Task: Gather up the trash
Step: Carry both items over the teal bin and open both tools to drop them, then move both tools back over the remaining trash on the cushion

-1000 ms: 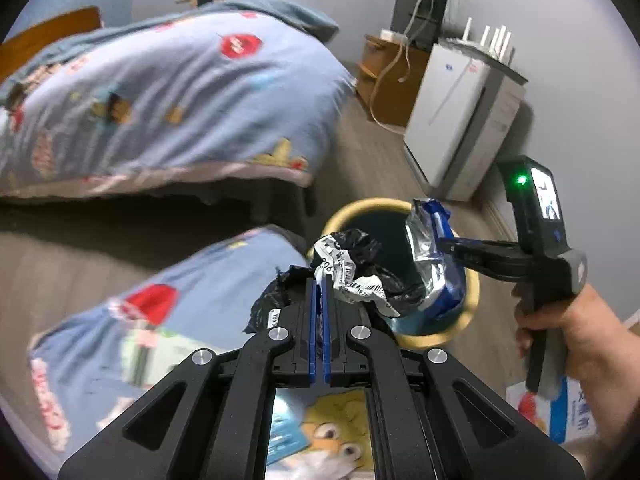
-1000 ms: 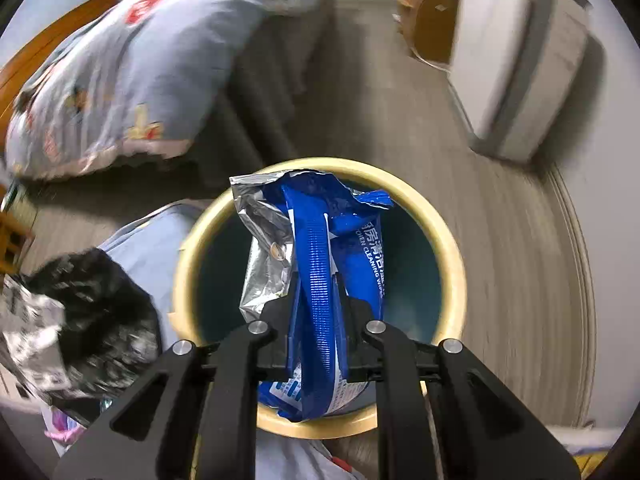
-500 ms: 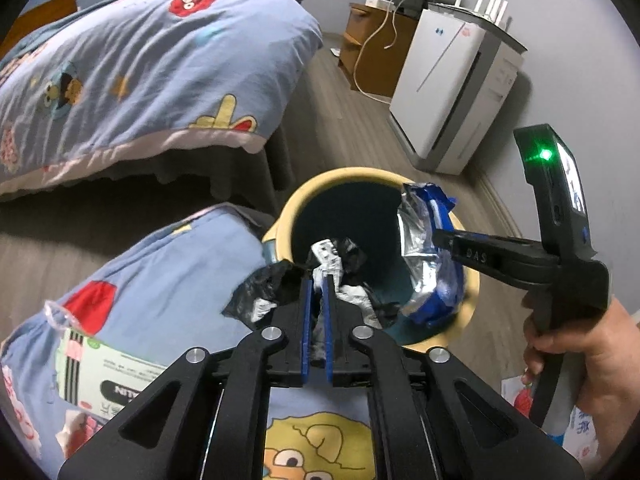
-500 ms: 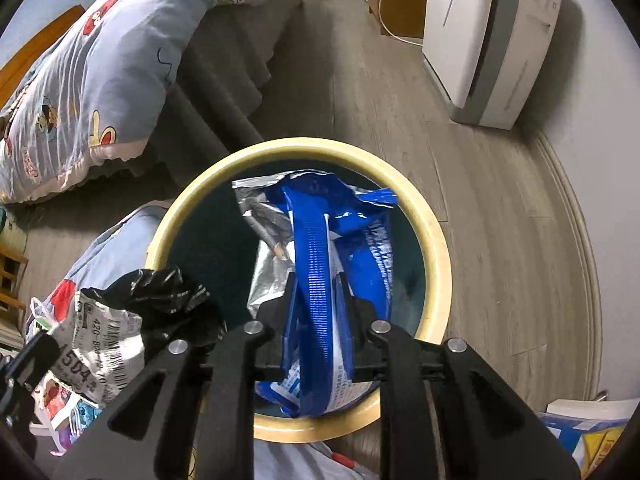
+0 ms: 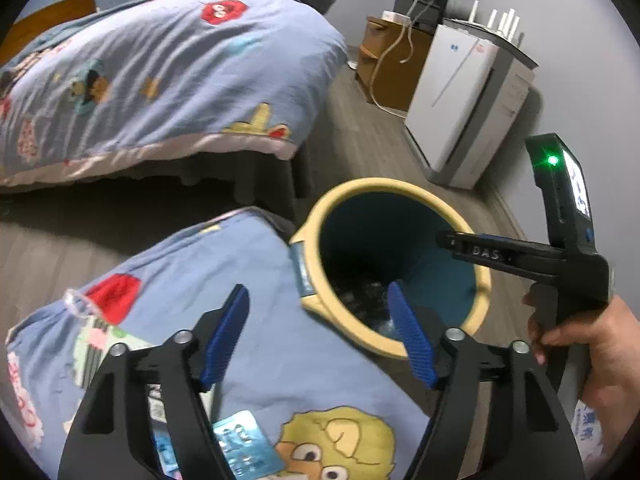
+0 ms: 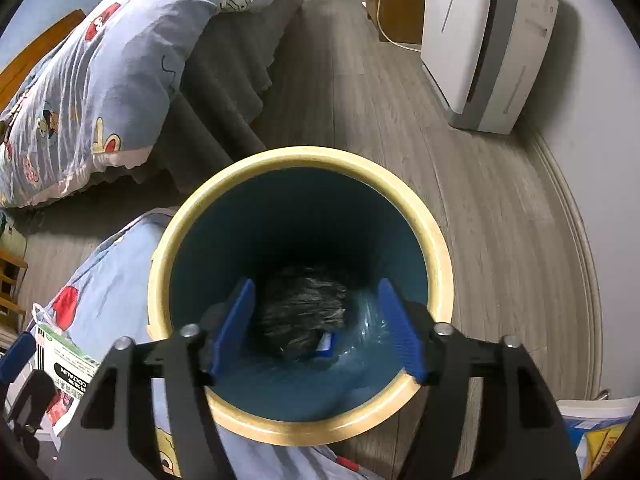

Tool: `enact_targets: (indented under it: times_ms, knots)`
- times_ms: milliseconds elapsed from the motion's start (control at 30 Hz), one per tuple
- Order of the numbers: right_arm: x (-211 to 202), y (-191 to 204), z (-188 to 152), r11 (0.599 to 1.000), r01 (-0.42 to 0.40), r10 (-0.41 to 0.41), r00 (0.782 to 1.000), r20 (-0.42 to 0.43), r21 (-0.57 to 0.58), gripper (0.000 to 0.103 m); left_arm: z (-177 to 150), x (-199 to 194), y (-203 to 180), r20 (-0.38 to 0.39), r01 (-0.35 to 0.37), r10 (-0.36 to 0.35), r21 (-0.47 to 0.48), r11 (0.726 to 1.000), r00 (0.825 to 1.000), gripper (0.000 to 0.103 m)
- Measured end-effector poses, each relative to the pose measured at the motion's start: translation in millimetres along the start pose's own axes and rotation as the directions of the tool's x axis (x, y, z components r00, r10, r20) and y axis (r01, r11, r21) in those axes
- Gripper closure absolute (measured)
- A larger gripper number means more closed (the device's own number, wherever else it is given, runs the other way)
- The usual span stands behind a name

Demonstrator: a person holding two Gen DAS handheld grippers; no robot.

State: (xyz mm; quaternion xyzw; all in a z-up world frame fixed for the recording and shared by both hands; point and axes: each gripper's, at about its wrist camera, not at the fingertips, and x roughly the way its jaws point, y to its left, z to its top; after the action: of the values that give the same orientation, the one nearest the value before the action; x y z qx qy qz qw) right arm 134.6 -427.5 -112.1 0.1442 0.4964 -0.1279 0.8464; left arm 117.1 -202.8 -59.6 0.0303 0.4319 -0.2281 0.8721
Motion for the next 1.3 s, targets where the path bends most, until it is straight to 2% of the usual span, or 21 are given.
enact_targets:
  times_ms: [133, 200, 500, 800, 1033, 1133, 1300]
  knots:
    - [-7, 3, 0, 1.0, -0.028, 0.028, 0.999, 0.027, 0.004, 0.01, -3, -20, 20, 0.021, -0.036, 0.037, -0.034, 0.999, 0.999, 0.019]
    - [-10, 4, 0, 0.999, -0.032, 0.032, 0.999, 0.037, 0.002, 0.006, -5, -32, 35, 0.033, -0.065, 0.067, -0.056, 0.996, 0.997, 0.016]
    - [-23, 18, -5, 0.999, -0.048, 0.049, 0.998, 0.047, -0.017, 0.006, -23, -87, 108, 0.054, -0.179, 0.192, -0.191, 0.965, 0.98, 0.01]
    - [-41, 62, -15, 0.989, -0.107, 0.113, 0.992, 0.056, -0.103, 0.006, -59, -141, 168, 0.04, -0.309, 0.33, -0.262, 0.914, 0.943, 0.008]
    - [-49, 117, -29, 0.962, -0.143, 0.159, 0.986, 0.051, -0.233, 0.006, -86, -156, 197, 0.024, -0.365, 0.39, -0.304, 0.88, 0.92, 0.007]
    - [-53, 143, -37, 0.943, -0.161, 0.182, 0.982, 0.047, -0.291, 0.006, -95, -157, 205, 0.021, -0.373, 0.398, -0.309, 0.875, 0.917, 0.007]
    - [-53, 187, -55, 0.896, -0.196, 0.223, 0.975, 0.022, -0.399, 0.006, -103, -151, 214, 0.015, -0.365, 0.388, -0.306, 0.879, 0.922, 0.007]
